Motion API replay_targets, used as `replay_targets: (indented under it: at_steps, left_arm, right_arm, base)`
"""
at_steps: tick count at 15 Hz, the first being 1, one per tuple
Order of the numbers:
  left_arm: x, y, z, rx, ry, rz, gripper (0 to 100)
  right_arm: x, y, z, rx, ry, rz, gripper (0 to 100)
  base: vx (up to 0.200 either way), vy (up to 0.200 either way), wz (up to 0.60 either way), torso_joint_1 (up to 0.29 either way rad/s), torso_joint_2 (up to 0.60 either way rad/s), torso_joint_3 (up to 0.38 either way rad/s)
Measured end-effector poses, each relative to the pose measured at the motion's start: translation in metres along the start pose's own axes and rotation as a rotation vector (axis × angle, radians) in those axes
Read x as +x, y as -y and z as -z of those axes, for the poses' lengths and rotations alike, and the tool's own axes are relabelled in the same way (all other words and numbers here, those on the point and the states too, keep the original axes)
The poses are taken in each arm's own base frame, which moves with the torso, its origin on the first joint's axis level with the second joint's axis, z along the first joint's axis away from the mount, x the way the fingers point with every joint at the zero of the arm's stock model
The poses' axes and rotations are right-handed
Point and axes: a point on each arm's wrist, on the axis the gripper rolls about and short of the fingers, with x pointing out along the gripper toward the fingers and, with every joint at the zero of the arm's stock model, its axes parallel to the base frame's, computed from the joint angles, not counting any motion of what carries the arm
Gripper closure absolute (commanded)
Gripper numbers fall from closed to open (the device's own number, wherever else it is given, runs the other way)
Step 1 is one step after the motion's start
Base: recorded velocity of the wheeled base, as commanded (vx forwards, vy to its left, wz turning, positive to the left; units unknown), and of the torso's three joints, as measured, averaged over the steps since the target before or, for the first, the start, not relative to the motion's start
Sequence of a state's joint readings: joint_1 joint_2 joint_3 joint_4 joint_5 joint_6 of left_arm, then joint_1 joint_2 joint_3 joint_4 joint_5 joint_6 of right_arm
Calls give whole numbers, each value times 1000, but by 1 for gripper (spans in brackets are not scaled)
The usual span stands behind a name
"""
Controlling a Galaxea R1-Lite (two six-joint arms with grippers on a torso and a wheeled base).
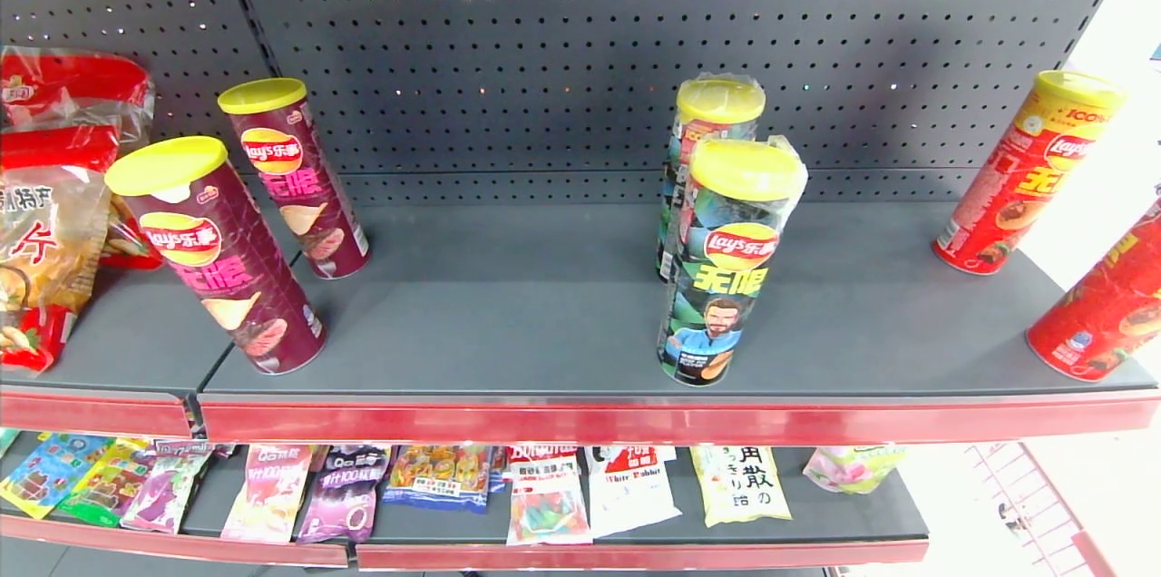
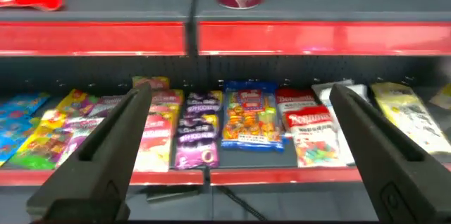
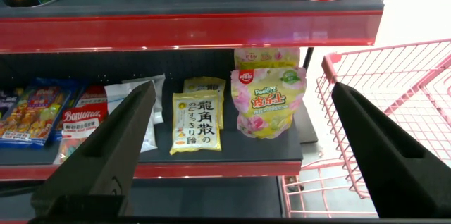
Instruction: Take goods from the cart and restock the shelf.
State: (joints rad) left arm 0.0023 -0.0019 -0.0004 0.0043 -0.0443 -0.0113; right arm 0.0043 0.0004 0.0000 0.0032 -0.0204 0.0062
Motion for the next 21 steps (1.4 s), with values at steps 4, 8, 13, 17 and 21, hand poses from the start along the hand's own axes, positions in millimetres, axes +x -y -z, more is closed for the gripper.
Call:
replay_targets:
  at_steps: [4,8,13,17,21]
  left_arm:
    - [0,0,0,-2,1,-20,0]
    - [0,-1,0,-2,2,-40,0]
    - [0,-1,0,1,1,-44,0]
    - [0,-1,0,2,1,-44,0]
    - [0,-1,0,3,1,-45,0]
  right_arm:
    - [0,0,0,0,0,0,0]
    - [0,0,0,0,0,-1,0]
    - [0,0,0,3,0,0,0]
    - [0,0,0,3,0,0,0]
    - [0,0,0,-1,0,-1,0]
  base:
    - [0,0,0,0,0,0]
    - [0,0,0,0,0,0]
    - [0,0,0,0,0,0]
    - [0,0,0,0,0,0]
    - [0,0,0,0,0,0]
